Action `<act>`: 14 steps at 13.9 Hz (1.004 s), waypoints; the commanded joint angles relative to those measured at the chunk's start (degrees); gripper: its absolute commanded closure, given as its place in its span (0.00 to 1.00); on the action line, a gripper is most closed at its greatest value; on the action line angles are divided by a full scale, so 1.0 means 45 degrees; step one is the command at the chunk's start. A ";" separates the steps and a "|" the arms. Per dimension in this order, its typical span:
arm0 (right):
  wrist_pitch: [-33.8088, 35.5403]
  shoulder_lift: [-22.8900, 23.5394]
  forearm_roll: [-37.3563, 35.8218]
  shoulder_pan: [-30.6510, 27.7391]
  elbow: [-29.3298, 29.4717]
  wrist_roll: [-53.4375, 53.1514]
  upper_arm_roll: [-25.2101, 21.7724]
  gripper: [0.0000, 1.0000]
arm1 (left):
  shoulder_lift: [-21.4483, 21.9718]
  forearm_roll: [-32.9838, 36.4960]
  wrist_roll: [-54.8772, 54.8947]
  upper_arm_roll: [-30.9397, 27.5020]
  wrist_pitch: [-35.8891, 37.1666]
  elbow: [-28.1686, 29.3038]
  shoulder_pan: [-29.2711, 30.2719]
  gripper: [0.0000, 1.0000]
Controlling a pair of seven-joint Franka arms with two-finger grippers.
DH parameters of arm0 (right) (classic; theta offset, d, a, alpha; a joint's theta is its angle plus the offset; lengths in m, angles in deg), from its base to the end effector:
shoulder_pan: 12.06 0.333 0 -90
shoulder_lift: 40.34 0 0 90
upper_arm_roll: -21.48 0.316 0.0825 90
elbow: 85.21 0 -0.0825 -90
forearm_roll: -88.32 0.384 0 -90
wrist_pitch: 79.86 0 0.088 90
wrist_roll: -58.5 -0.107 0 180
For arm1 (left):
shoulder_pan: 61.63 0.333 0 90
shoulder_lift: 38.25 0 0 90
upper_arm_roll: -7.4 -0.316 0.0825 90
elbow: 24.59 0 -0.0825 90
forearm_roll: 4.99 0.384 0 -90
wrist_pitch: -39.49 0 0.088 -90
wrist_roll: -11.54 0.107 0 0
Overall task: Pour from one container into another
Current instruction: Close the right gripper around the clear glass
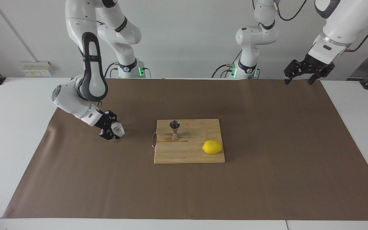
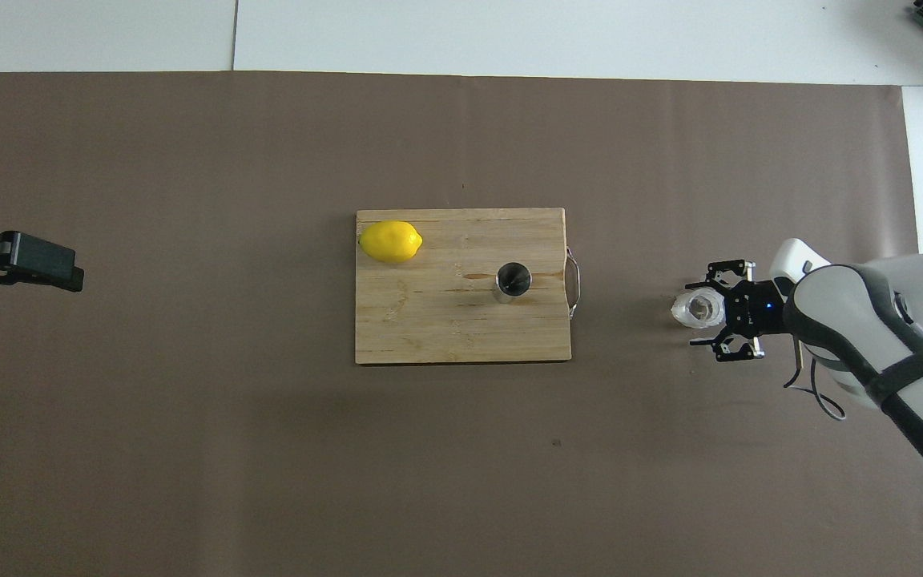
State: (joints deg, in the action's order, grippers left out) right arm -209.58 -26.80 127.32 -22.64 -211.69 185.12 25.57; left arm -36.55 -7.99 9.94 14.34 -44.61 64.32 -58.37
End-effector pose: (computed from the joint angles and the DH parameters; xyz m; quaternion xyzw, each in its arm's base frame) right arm 0.5345 -0.0442 0.2630 -0.6716 -0.6941 -0.1901 0.1763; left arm 0.5332 -0.0414 0.6408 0.9991 -0.0200 -0.0283 0.0230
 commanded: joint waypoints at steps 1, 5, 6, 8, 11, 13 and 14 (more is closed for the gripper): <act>-0.0216 -0.0137 0.0396 0.0007 -0.0215 0.0399 0.0067 0.60 | 0.0269 -0.0114 -0.0113 -0.0078 0.0093 0.0262 -0.0021 0.00; -0.0139 -0.0409 0.0396 0.0085 -0.0137 -0.0087 0.0067 0.62 | 0.0269 -0.0114 -0.0132 -0.0058 0.0093 0.0262 -0.0021 0.00; -0.0100 -0.0565 0.0396 0.0240 -0.0098 -0.0457 0.0086 0.63 | 0.0269 -0.0114 -0.0113 -0.0077 0.0093 0.0262 -0.0021 0.00; -0.0138 -0.0916 0.0377 0.0941 0.0193 -0.1122 0.0087 0.64 | 0.0269 -0.0114 -0.0113 -0.0078 0.0093 0.0262 -0.0021 0.00; -0.0177 -0.1191 0.0163 0.1820 0.0525 -0.2974 0.0087 0.64 | 0.0269 -0.0114 -0.0113 -0.0078 0.0093 0.0262 -0.0021 0.00; -0.0197 -0.1270 -0.0342 0.2408 0.0915 -0.4418 0.0086 0.63 | 0.0269 -0.0114 -0.0113 -0.0078 0.0093 0.0262 -0.0021 0.00; -0.0178 -0.1250 -0.0849 0.2526 0.1208 -0.5219 0.0106 0.63 | 0.0269 -0.0114 -0.0113 -0.0078 0.0093 0.0262 -0.0021 0.00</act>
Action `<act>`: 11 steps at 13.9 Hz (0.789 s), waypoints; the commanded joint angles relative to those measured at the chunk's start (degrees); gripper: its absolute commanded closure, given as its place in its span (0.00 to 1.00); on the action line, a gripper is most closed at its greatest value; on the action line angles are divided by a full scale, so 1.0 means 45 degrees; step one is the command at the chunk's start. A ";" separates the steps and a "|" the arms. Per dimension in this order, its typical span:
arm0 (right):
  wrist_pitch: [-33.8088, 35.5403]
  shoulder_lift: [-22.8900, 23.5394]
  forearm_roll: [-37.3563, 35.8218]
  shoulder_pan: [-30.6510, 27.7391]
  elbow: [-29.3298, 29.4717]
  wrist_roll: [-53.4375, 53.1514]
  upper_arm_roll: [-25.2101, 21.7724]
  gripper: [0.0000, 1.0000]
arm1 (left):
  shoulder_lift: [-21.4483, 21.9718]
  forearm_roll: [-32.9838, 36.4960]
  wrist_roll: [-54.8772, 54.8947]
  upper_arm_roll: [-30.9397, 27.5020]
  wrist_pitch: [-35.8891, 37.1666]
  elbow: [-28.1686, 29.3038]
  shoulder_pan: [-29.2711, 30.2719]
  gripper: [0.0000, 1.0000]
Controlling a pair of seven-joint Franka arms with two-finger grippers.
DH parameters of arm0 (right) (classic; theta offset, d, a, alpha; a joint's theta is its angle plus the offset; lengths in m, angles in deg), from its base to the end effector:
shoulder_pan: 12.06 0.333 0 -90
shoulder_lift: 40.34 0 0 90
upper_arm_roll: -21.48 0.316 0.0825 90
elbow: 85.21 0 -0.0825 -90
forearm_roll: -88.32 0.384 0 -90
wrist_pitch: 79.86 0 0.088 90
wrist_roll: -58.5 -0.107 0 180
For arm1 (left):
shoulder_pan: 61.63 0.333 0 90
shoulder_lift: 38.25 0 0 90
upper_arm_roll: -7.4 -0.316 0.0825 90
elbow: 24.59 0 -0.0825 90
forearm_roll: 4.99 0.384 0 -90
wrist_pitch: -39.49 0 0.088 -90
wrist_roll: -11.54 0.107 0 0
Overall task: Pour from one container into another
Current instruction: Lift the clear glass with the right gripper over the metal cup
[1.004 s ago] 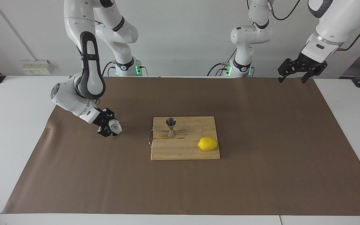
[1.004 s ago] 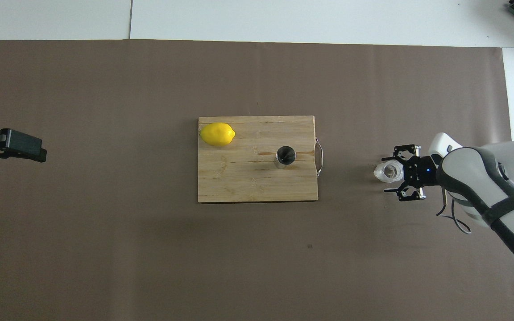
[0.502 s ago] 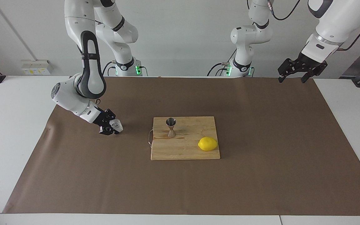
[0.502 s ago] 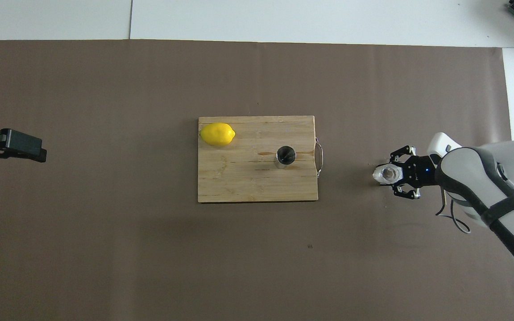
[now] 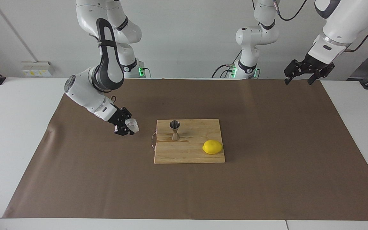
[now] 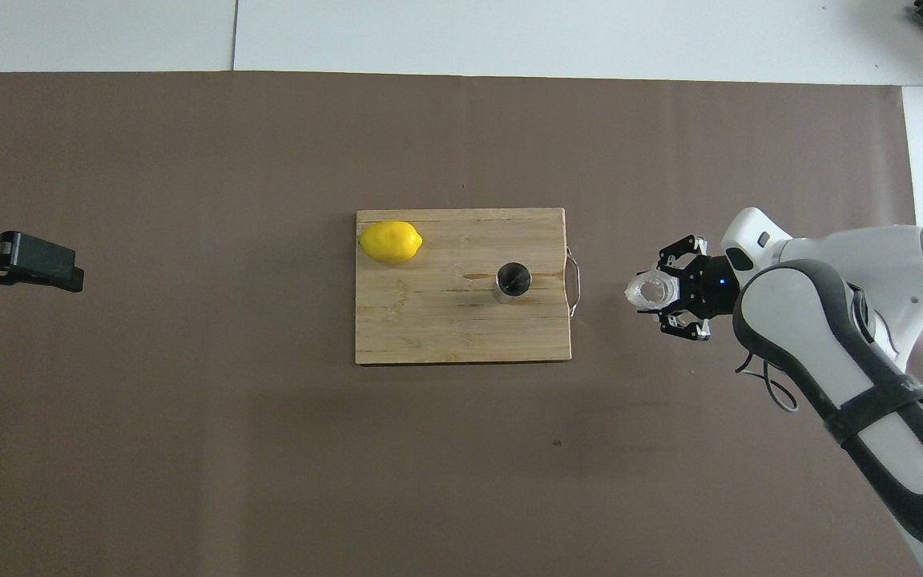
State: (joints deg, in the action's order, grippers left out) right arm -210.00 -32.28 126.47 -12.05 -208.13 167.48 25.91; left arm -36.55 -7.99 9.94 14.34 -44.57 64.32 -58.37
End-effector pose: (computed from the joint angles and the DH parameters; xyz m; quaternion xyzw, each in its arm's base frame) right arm 0.5571 0.0583 0.3409 -0.6958 -0.6720 -0.1957 0.1613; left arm 0.5331 -0.0414 0.6407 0.9991 -0.0201 -0.0287 0.0230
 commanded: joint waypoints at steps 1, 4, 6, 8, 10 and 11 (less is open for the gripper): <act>-0.0084 -0.0015 -0.1109 0.0444 0.0692 -0.2138 0.0031 0.63 | 0.0269 -0.0114 -0.0113 -0.0078 0.0086 0.0262 -0.0021 0.00; -0.0083 0.0025 -0.2067 0.1207 0.1279 -0.4365 0.0012 0.63 | 0.0269 -0.0114 -0.0113 -0.0078 0.0086 0.0262 -0.0021 0.00; 0.0033 0.0122 -0.3158 0.1500 0.1922 -0.5830 0.0031 0.63 | 0.0269 -0.0114 -0.0113 -0.0078 0.0086 0.0262 -0.0021 0.00; 0.0072 0.0298 -0.4195 0.2065 0.2431 -0.7393 0.0031 0.63 | 0.0269 -0.0114 -0.0113 -0.0078 0.0086 0.0262 -0.0021 0.00; 0.0073 0.0434 -0.4957 0.2515 0.2744 -0.8508 0.0031 0.63 | 0.0269 -0.0114 -0.0113 -0.0078 0.0086 0.0262 -0.0021 0.00; 0.0053 0.0454 -0.5406 0.2672 0.2939 -0.8997 0.0012 0.63 | 0.0269 -0.0114 -0.0113 -0.0078 0.0086 0.0262 -0.0021 0.00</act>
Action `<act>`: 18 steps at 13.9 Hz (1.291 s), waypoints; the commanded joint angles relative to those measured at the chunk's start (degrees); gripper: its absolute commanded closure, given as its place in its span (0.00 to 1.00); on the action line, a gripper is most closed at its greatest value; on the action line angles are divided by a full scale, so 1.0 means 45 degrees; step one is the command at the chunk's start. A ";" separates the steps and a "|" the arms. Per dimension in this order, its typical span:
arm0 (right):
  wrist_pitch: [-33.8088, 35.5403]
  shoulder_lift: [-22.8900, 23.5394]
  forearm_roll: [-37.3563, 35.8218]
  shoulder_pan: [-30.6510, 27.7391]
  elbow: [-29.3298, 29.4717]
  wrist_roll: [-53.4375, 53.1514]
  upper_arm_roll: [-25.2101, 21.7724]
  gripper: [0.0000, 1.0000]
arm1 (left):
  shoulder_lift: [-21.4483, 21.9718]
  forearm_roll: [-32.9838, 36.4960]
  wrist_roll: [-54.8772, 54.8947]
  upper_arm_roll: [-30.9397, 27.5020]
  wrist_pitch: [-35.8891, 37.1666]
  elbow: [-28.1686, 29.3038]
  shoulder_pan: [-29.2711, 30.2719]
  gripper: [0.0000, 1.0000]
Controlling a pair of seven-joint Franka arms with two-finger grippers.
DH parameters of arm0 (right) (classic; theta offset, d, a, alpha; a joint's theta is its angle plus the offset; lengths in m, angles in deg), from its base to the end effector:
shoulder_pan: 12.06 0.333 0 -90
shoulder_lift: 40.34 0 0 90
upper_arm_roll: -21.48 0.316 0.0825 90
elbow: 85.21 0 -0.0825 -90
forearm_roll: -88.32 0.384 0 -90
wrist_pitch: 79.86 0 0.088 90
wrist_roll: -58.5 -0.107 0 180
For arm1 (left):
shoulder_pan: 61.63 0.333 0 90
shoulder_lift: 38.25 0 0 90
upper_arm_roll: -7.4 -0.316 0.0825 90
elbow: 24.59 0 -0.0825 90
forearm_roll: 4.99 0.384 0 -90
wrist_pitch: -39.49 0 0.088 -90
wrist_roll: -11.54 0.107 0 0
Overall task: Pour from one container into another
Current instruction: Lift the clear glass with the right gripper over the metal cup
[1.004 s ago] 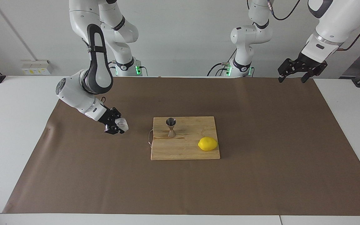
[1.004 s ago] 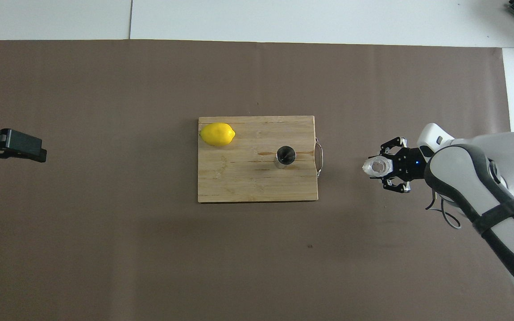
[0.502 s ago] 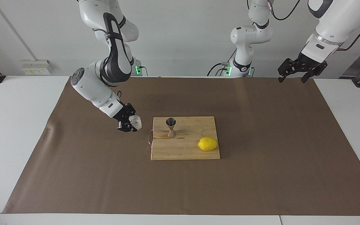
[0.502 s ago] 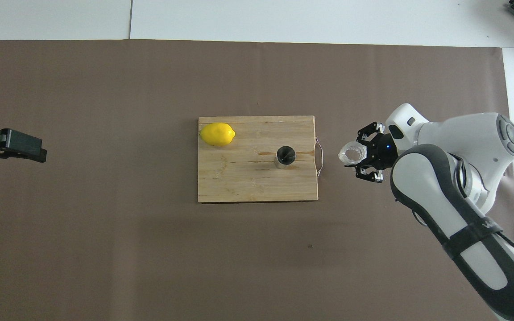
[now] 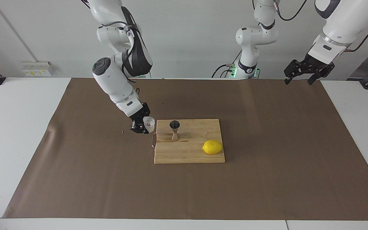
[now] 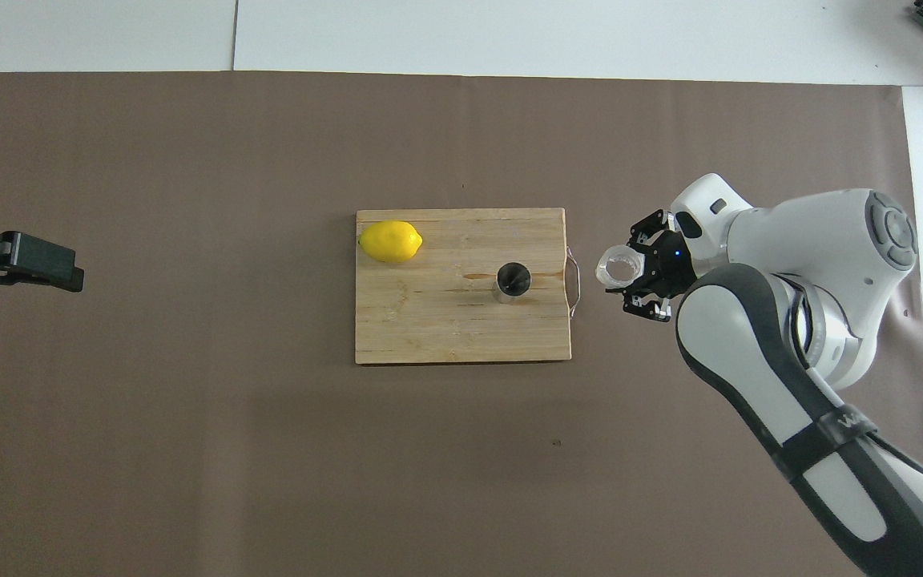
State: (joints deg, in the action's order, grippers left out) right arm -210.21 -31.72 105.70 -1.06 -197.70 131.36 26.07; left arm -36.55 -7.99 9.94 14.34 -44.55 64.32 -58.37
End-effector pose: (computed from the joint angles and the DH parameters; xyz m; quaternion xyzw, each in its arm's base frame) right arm 0.5811 0.1682 0.4151 -0.7677 -0.6228 -0.1313 0.0748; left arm 0.5331 -0.0414 0.6407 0.9991 -0.0201 -0.0289 0.0230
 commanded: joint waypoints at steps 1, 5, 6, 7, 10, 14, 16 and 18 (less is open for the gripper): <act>0.0118 0.0388 -0.1261 0.0521 0.0796 -0.1536 -0.0024 0.63 | 0.0269 -0.0114 -0.0131 -0.0078 0.0082 0.0262 -0.0021 0.00; 0.0390 0.0642 -0.3117 0.1362 0.1539 -0.2986 -0.0004 0.62 | 0.0269 -0.0114 -0.0111 -0.0077 0.0082 0.0262 -0.0021 0.00; 0.0449 0.0739 -0.3373 0.1557 0.1637 -0.3122 -0.0004 0.62 | 0.0269 -0.0114 -0.0111 -0.0078 0.0082 0.0262 -0.0021 0.00; 0.0469 0.0856 -0.3627 0.1675 0.1773 -0.3239 -0.0004 0.62 | 0.0269 -0.0114 -0.0111 -0.0078 0.0082 0.0262 -0.0021 0.00; 0.0879 0.1228 -0.4583 0.2027 0.2339 -0.3280 -0.0004 0.62 | 0.0269 -0.0114 -0.0131 -0.0078 0.0082 0.0262 -0.0021 0.00; 0.0860 0.1423 -0.5870 0.2380 0.2380 -0.3494 -0.0004 0.62 | 0.0269 -0.0114 -0.0131 -0.0078 0.0082 0.0262 -0.0021 0.00; 0.0783 0.1540 -0.6536 0.2496 0.2283 -0.3612 -0.0004 0.62 | 0.0269 -0.0114 -0.0111 -0.0058 0.0082 0.0262 -0.0021 0.00; 0.0762 0.1560 -0.7608 0.2848 0.2224 -0.3612 -0.0004 0.62 | 0.0269 -0.0114 -0.0131 -0.0078 0.0082 0.0262 -0.0021 0.00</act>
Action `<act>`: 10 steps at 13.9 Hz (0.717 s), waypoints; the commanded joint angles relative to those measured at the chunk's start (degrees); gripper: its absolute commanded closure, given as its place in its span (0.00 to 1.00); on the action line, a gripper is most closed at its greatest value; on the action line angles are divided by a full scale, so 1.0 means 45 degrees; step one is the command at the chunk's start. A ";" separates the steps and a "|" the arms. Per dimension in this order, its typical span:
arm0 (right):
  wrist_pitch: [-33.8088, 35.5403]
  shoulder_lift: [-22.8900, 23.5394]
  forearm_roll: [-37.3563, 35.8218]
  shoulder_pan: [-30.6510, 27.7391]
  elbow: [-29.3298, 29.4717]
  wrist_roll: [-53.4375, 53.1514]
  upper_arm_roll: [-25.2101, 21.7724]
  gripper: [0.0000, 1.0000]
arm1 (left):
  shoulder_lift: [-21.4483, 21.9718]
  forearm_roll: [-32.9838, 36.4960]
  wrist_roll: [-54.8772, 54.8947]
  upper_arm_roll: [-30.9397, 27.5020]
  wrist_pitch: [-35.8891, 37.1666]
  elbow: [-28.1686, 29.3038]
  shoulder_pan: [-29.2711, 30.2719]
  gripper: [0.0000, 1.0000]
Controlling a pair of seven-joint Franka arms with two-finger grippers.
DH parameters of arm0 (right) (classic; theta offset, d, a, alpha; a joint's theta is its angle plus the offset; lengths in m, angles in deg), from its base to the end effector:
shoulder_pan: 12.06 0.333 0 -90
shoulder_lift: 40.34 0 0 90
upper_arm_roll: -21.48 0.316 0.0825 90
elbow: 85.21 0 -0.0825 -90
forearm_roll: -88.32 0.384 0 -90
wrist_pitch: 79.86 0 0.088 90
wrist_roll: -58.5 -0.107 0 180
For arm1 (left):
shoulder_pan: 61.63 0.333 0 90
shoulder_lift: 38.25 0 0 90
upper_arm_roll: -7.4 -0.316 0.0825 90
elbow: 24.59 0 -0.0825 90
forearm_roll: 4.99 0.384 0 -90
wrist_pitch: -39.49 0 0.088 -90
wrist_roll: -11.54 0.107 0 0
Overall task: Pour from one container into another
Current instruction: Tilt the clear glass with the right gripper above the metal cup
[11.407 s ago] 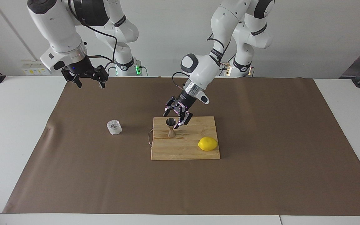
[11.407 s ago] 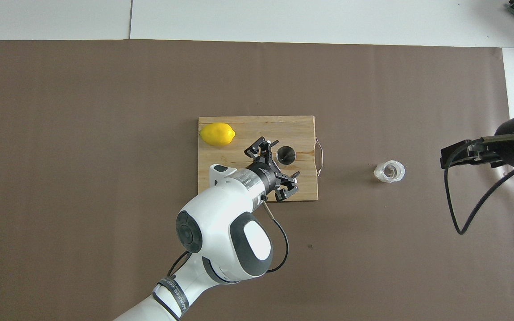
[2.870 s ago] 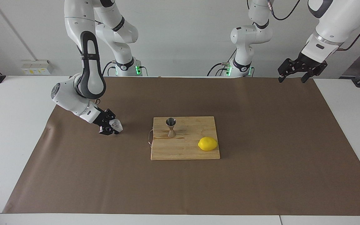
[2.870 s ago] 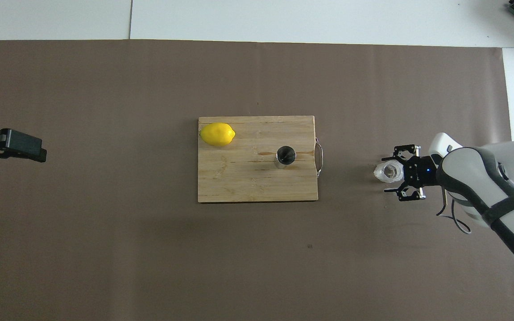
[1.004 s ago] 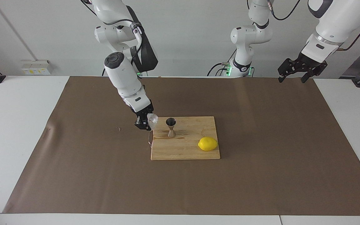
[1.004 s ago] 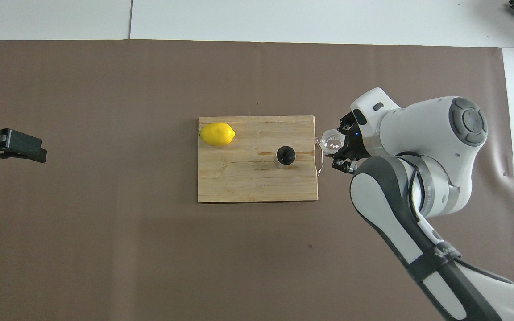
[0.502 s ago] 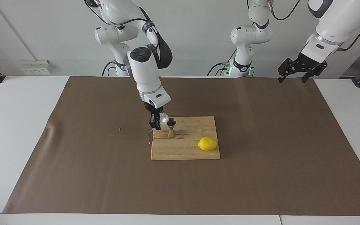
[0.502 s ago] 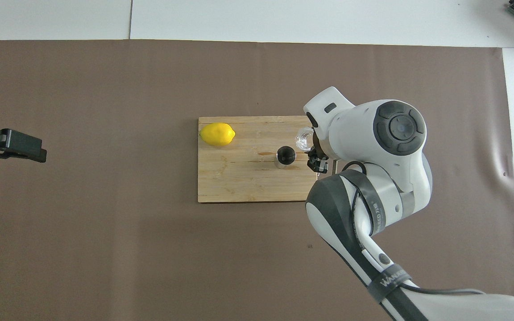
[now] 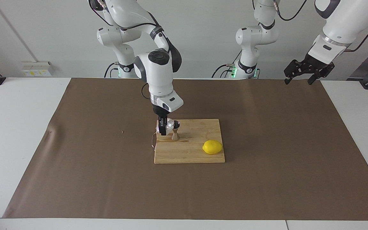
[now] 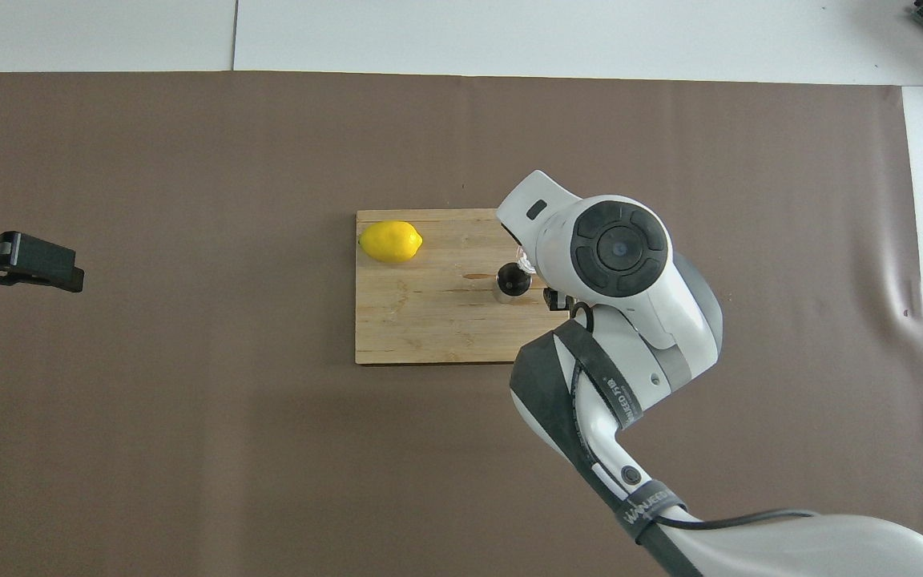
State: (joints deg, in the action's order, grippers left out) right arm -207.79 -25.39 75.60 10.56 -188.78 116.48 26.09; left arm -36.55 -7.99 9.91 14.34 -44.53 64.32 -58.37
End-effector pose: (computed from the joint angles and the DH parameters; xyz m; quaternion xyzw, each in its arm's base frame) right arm 0.5760 0.2850 0.4160 0.6902 0.7142 0.0576 0.1014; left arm 0.5330 -0.0414 0.6407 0.9991 -0.0198 -0.0290 0.0230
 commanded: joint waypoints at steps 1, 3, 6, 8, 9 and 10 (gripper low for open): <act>0.0225 0.0175 -0.1213 0.0266 0.0203 -0.0306 -0.0010 0.62 | 0.0269 -0.0114 -0.0106 -0.0078 0.0076 0.0262 -0.0021 0.00; 0.0303 0.0136 -0.1779 0.0266 0.0145 -0.0170 0.0009 0.62 | 0.0269 -0.0114 -0.0106 -0.0058 0.0076 0.0262 -0.0021 0.00; 0.0147 0.0058 -0.2835 0.0480 -0.0226 -0.0091 0.0029 0.62 | 0.0269 -0.0114 -0.0106 -0.0078 0.0076 0.0262 -0.0021 0.00; 0.0167 0.0039 -0.3283 0.0539 -0.0227 0.0220 0.0048 0.62 | 0.0269 -0.0114 -0.0106 -0.0078 0.0076 0.0262 -0.0021 0.00; 0.0186 0.0019 -0.3595 0.0539 -0.0227 0.0357 0.0068 0.62 | 0.0269 -0.0114 -0.0106 -0.0078 0.0076 0.0262 -0.0021 0.00; 0.0186 0.0019 -0.3715 0.0539 -0.0227 0.0533 0.0087 0.63 | 0.0269 -0.0114 -0.0106 -0.0058 0.0076 0.0262 -0.0021 0.00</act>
State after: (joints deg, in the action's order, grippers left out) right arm -207.63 -24.81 60.92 13.15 -189.46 116.97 26.15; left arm -36.55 -7.99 9.90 14.34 -44.52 64.32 -58.37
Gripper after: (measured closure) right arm 0.502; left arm 0.000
